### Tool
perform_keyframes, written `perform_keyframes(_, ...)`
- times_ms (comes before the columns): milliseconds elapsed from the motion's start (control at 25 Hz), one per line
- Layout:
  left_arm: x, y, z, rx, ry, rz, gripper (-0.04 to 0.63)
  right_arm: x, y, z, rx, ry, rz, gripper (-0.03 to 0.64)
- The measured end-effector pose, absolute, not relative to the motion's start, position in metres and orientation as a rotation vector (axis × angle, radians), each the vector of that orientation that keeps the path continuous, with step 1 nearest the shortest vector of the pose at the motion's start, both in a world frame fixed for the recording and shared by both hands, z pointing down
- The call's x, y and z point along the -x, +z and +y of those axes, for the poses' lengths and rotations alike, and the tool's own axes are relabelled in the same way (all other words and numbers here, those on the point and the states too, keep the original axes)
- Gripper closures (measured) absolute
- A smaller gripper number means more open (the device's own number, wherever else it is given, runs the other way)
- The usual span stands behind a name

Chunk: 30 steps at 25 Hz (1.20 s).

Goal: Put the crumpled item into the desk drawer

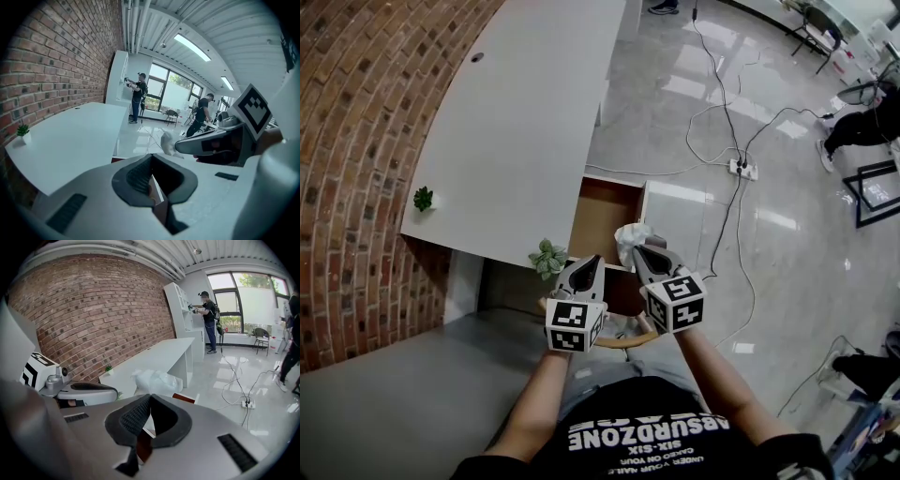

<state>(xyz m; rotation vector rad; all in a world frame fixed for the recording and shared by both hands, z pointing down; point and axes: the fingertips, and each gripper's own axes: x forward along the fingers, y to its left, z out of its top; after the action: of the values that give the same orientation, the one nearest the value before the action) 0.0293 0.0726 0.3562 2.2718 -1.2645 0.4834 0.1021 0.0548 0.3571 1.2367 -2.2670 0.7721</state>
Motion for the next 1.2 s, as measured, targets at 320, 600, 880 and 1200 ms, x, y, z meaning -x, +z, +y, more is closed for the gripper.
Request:
perform_keyframes(320,-0.035,0.364,0.063,-2.261,0.497,-1.244,0.591,-0.098,0.365,0.034,-1.220,0.778,-2.270,0.617)
perform_keyframes(600,-0.038,0.373,0.059,-2.240,0.505,-1.241,0.591,-0.096,0.375,0.020,-1.193,0.779,-2.267,0.617)
perform_keyframes(880,-0.040,0.383,0.057,-2.213,0.506,-1.254,0.591,-0.097,0.384,0.011,-1.172,0.777,-2.261,0.617)
perform_keyframes(1200,-0.040,0.397,0.057,-2.189,0.511,-1.249,0.591,-0.096,0.399,0.004,-1.146,0.789,-2.249,0.618)
